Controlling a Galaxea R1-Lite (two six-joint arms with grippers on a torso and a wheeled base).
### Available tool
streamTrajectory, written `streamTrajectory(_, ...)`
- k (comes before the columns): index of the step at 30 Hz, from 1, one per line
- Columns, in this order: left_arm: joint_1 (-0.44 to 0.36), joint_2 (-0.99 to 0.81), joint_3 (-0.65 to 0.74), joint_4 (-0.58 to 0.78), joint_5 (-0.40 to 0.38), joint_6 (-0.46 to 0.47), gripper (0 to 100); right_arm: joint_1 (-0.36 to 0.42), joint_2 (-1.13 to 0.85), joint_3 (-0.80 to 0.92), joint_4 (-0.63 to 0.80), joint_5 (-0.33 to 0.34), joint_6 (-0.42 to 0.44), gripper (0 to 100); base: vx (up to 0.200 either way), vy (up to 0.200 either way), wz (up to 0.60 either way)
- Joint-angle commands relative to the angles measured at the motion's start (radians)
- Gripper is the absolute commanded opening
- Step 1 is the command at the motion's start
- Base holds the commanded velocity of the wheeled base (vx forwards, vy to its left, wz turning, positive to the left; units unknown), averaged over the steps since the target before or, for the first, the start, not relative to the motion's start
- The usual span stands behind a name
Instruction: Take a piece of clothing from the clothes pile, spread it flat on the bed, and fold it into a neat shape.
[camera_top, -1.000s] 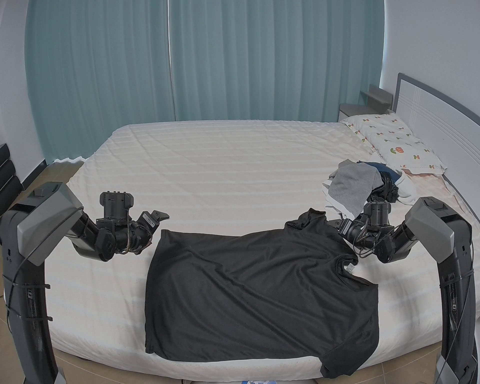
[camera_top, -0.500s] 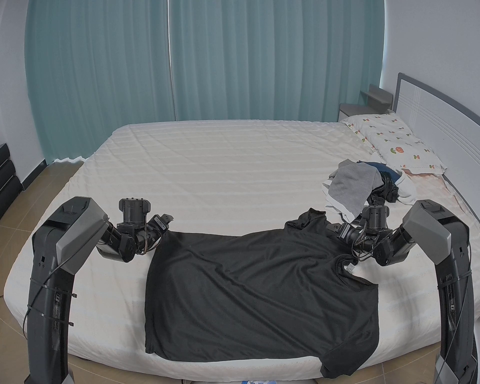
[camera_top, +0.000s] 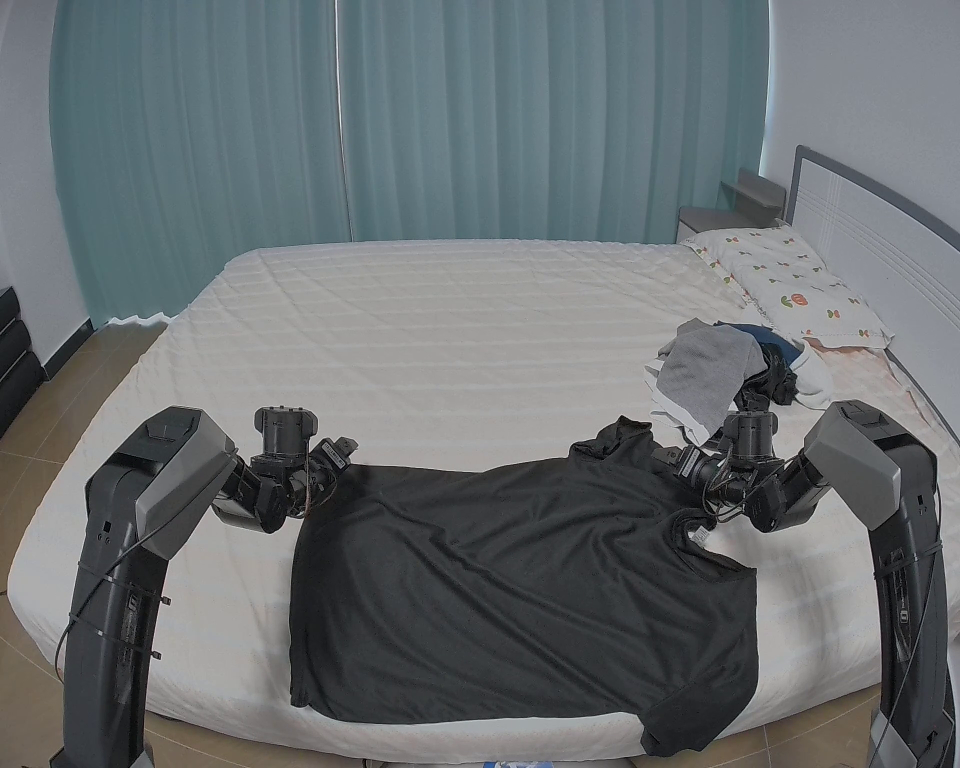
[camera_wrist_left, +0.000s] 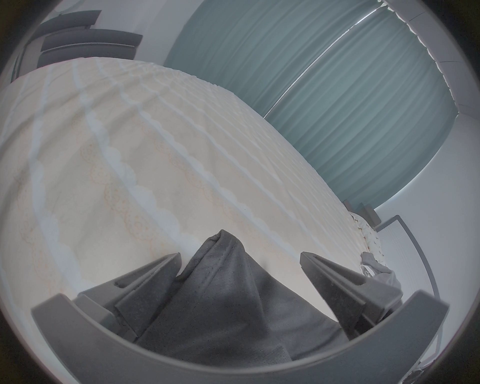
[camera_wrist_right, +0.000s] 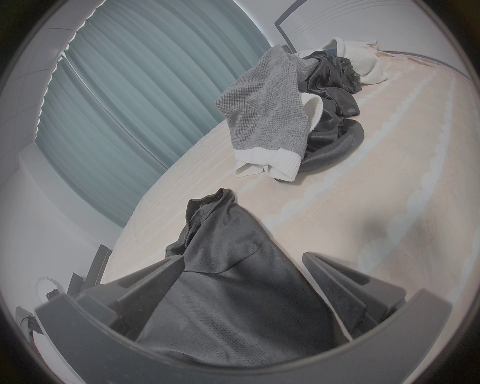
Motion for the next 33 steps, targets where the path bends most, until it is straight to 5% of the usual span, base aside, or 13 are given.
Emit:
streamTrajectory(1, 0.001, 0.016, -0.014, -0.002, 0.018, -0.001, 100, 0.003, 0.005, -0.017, 0.001, 0.000, -0.001, 100, 0.000, 0.000, 0.00)
streamTrajectory(17, 0.000, 0.022, -0.020, 0.006, 0.041, 0.001, 100, 0.025, 0.073, -0.150, 0.065, -0.014, -0.004, 100, 0.000, 0.000, 0.00)
streamTrajectory(18, 0.000, 0.022, -0.020, 0.008, 0.041, 0.001, 0, 0.025, 0.074, -0.150, 0.067, -0.014, -0.004, 100, 0.000, 0.000, 0.00)
streamTrajectory(19, 0.000, 0.022, -0.020, 0.020, 0.041, 0.002, 0, 0.032, 0.077, -0.156, 0.074, -0.014, -0.007, 100, 0.000, 0.000, 0.00)
streamTrajectory(20, 0.000, 0.022, -0.022, 0.024, 0.041, 0.004, 0, 0.034, 0.079, -0.162, 0.073, -0.017, -0.007, 0, 0.000, 0.000, 0.00)
streamTrajectory(33, 0.004, 0.016, -0.023, 0.018, 0.045, -0.002, 0, 0.026, 0.079, -0.219, 0.060, -0.056, -0.001, 0, 0.000, 0.000, 0.00)
